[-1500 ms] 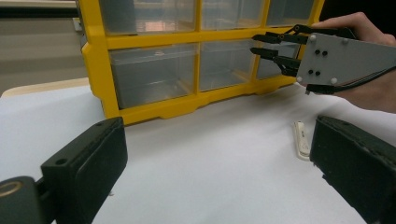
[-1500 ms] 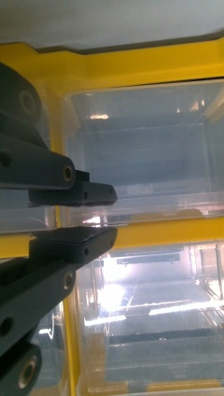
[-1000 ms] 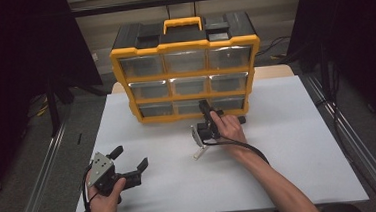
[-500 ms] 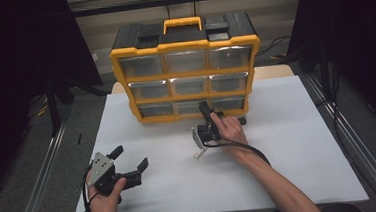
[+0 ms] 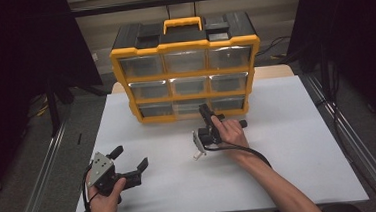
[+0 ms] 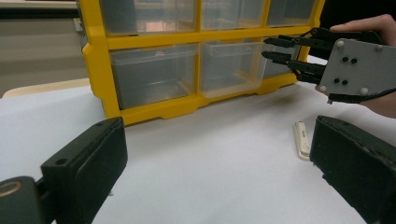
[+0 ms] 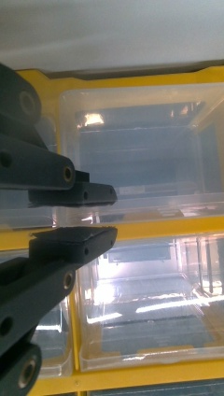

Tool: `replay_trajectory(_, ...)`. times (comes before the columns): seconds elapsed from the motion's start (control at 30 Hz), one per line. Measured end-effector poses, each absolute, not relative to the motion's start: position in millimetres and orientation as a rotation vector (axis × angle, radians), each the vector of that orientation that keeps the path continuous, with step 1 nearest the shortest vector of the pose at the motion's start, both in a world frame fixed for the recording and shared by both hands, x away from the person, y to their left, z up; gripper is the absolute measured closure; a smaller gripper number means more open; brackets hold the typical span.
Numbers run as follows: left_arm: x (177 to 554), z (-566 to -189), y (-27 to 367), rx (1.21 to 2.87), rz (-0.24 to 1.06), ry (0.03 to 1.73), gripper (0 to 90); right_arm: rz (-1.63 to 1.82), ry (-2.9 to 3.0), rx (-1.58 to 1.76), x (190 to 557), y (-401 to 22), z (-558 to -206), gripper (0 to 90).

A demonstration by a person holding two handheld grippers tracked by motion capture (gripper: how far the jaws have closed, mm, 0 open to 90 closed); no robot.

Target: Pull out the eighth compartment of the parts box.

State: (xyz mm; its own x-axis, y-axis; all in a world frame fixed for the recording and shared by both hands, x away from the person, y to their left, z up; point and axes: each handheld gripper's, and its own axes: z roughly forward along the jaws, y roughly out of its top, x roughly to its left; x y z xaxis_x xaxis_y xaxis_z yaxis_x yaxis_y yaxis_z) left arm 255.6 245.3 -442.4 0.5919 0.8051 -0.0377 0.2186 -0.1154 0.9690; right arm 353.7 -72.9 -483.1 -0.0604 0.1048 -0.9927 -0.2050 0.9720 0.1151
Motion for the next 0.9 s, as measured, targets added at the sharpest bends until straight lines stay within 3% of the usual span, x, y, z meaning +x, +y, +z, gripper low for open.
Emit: replay_trajectory(0.9, 254.8, -441.9, 245.2, 1.648, 0.618, 0.858, 4.2, 0.274, 1.62, -0.073, 343.7, -74.4, -483.1, 78.7)
